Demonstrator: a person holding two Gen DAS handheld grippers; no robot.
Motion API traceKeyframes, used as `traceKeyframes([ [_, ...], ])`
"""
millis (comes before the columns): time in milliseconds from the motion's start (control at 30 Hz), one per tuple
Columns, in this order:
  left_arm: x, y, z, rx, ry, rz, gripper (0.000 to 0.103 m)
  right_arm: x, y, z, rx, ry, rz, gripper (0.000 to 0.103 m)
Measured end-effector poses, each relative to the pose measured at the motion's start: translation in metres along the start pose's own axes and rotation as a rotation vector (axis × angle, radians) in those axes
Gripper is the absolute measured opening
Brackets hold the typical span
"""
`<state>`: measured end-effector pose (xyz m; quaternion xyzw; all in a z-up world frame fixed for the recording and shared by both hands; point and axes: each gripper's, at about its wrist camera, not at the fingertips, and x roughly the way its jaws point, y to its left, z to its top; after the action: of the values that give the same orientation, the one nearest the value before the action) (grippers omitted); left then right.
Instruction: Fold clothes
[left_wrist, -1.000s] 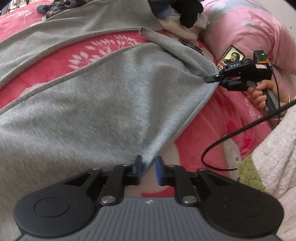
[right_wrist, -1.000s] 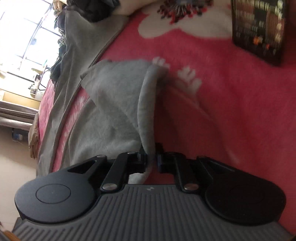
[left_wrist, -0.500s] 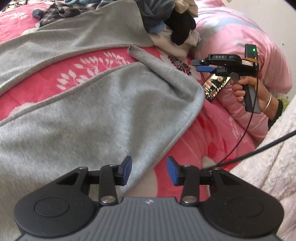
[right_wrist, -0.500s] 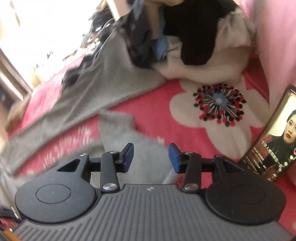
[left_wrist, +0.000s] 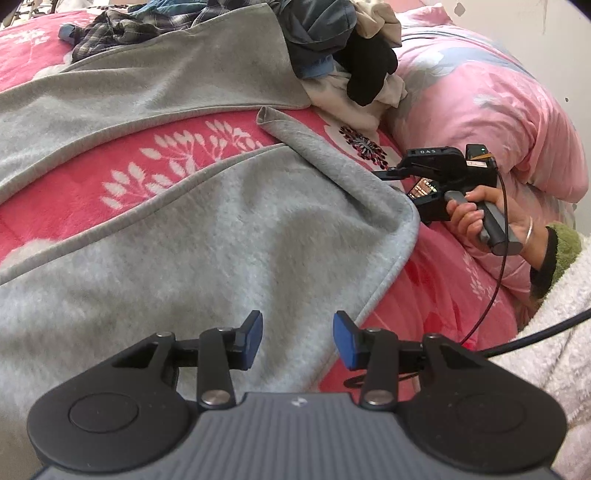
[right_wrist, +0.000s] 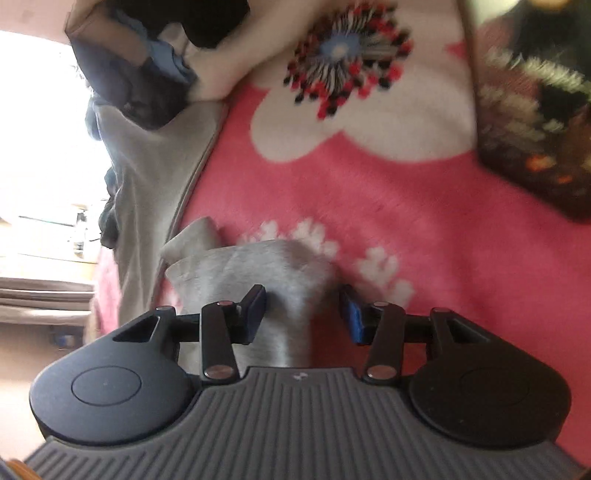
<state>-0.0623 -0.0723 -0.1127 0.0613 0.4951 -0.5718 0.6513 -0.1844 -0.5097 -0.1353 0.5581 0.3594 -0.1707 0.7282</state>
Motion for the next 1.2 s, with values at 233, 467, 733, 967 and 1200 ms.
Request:
traceKeyframes([
  [233, 0.014, 0.007, 0.001, -0.02, 0.024, -0.014, 0.043, -0.043, 0.062, -0.031, -0.467, -0.239, 0.011, 0.011],
  [467, 0.029, 0.009, 0.001, 0.025, 0.05, -0.051, 0.045, -0.095, 0.026, -0.056, -0.453, -0.324, -0.262, 0.013],
  [733, 0.033, 0.006, 0.0, 0.054, 0.056, -0.051, 0.046, -0.098, -0.004, -0.06, -0.325, -0.327, -0.489, 0.027],
  [967, 0.033, 0.002, -0.001, 0.056, 0.064, -0.034, 0.049, -0.099, 0.037, -0.068, -0.633, -0.429, -0.471, 0.027],
  [1200, 0.03, -0.007, -0.005, 0.068, 0.072, -0.002, 0.051, -0.019, 0.103, -0.029, -0.918, -0.305, -0.287, 0.049],
])
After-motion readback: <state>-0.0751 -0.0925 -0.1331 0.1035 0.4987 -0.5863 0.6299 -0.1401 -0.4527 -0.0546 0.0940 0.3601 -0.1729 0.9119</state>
